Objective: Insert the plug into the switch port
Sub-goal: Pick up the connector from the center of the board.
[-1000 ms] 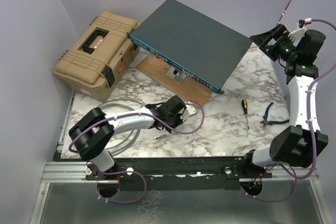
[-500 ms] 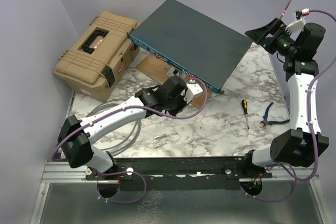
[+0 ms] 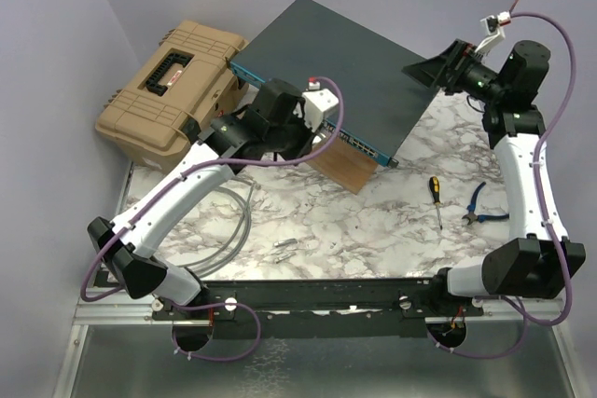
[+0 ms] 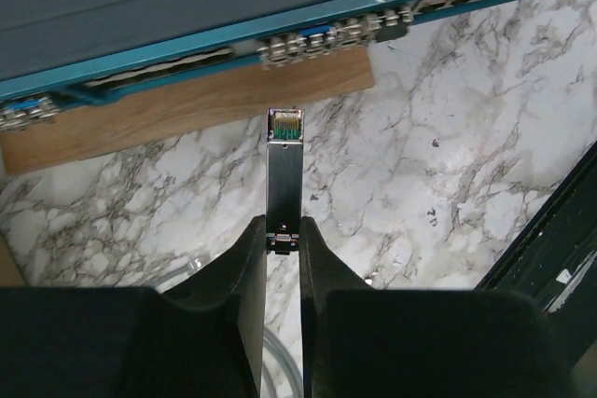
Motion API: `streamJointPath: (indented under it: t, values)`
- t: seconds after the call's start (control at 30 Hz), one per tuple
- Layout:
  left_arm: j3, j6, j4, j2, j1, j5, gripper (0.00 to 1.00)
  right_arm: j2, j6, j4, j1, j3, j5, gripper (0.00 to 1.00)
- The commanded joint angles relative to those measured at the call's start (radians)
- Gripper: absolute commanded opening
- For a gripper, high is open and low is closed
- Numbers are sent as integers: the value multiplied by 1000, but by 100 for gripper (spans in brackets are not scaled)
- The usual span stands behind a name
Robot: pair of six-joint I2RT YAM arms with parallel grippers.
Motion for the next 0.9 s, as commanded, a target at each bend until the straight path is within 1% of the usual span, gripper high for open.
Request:
streamJointPath:
  t: [0.0,0.1,0.3,0.4,0.47,0.53,0.6,0.73,0.77,0.87]
  values:
    - [93,16,-106,7,57,65,0,-43,-46,138,52,-76,-128,97]
    - [146,35,-142,22,69,64,0,-79,-117,226,112,-136,-166,97]
    - [210,66,-164,29,85,64,0,-142,-335,279,253,-211,-228,98]
    - [226,89,-169,28,85,82,0,-166,-418,337,293,-262,-266,98]
    - [233,108,-174,26,86,99,0,-174,-440,396,308,-296,-303,97]
    - [240,134,-187,26,86,121,0,-169,-471,424,324,-314,-353,94]
    - [243,165,-200,24,85,151,0,-160,-540,414,349,-320,-396,89]
    - [248,217,-223,23,86,212,0,-153,-767,307,421,-320,-411,87]
    - [247,229,-226,24,85,231,0,-149,-796,300,433,-320,-412,87]
    - [247,259,-235,24,85,280,0,-121,-809,296,456,-304,-433,84]
